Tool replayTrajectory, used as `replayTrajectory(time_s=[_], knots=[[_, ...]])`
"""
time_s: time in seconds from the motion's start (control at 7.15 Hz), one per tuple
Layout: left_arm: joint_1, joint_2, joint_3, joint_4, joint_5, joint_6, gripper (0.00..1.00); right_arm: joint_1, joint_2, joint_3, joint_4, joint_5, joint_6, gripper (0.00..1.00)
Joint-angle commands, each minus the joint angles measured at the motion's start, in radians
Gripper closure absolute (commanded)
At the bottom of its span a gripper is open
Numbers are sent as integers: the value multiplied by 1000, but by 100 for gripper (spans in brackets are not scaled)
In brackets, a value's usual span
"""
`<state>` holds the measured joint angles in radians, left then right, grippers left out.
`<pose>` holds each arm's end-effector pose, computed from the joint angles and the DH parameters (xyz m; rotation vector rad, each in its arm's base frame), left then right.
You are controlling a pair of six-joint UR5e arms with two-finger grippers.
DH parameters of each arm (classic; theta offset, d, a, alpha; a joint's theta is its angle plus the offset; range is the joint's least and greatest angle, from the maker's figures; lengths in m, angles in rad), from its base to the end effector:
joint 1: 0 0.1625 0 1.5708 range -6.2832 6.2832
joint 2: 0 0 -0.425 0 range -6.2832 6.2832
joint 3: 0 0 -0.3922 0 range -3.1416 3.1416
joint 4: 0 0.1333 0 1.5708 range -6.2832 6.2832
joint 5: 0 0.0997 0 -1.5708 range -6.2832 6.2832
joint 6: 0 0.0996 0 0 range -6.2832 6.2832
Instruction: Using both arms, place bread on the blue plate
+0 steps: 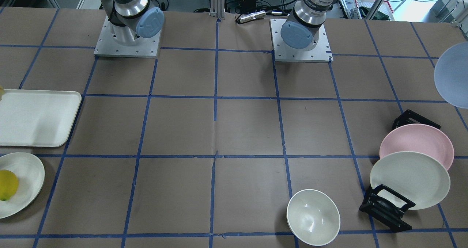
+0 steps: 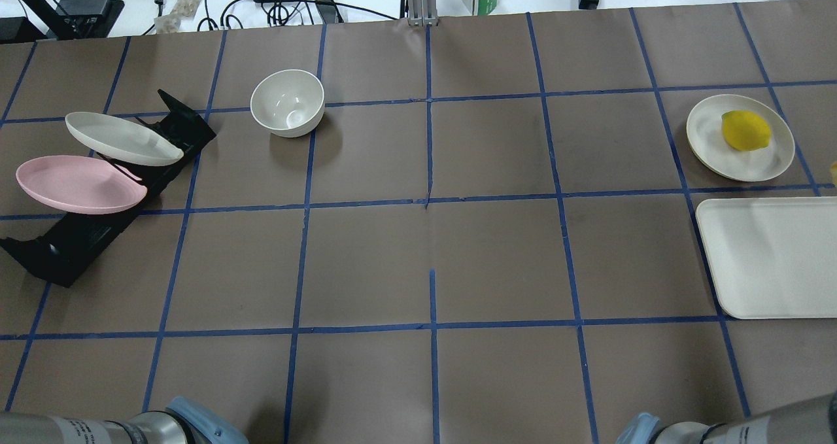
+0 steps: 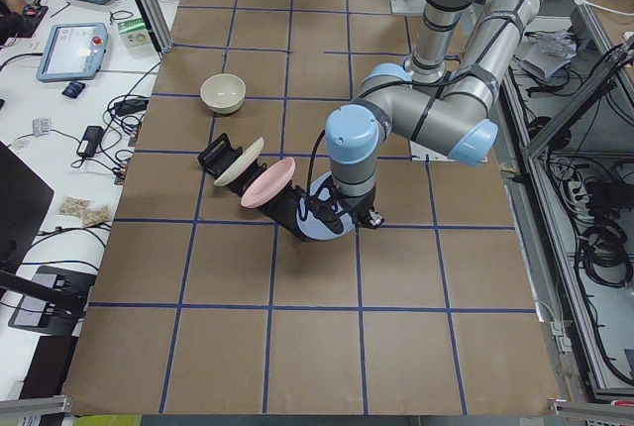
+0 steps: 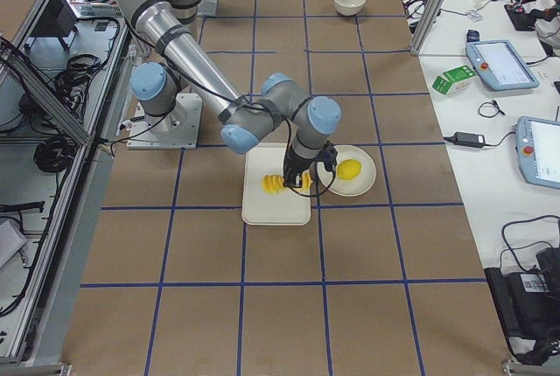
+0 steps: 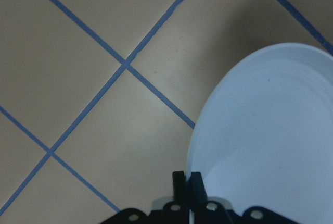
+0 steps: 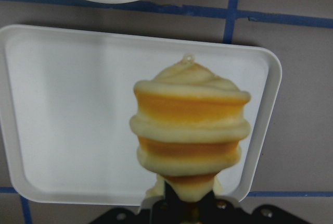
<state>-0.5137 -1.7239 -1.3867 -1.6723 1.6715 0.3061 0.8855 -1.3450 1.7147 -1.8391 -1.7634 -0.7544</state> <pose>0.4178 -0.3773 0.4888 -1.1326 2.8883 0.1835 -0.2597 -0.4982 0.3276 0.1202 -3.0455 -0.3104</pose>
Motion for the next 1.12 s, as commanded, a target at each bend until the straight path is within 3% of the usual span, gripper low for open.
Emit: replayTrajectory(time_s=[0.0,0.28,0.42,0.56,0.7,0.98], knots=[[-108,75,25,-171,-155,-31,100,166,-135,-1,154,28,210,100],[-367,84,-87,-156,-319,-361,100,306,-212,-3,239,93,353,100],[-529,83,-128,-61,-382,-545,100,352,-241,-1,260,116,395,100],[-652,83,-170,4,-387,-629,100,365,-252,-4,289,149,397,100],[-763,67,-229,145,-444,-678,100,366,-275,-10,314,200,403,100],[-966,29,-418,575,-464,-908,100,433,-281,-26,325,243,547,100]])
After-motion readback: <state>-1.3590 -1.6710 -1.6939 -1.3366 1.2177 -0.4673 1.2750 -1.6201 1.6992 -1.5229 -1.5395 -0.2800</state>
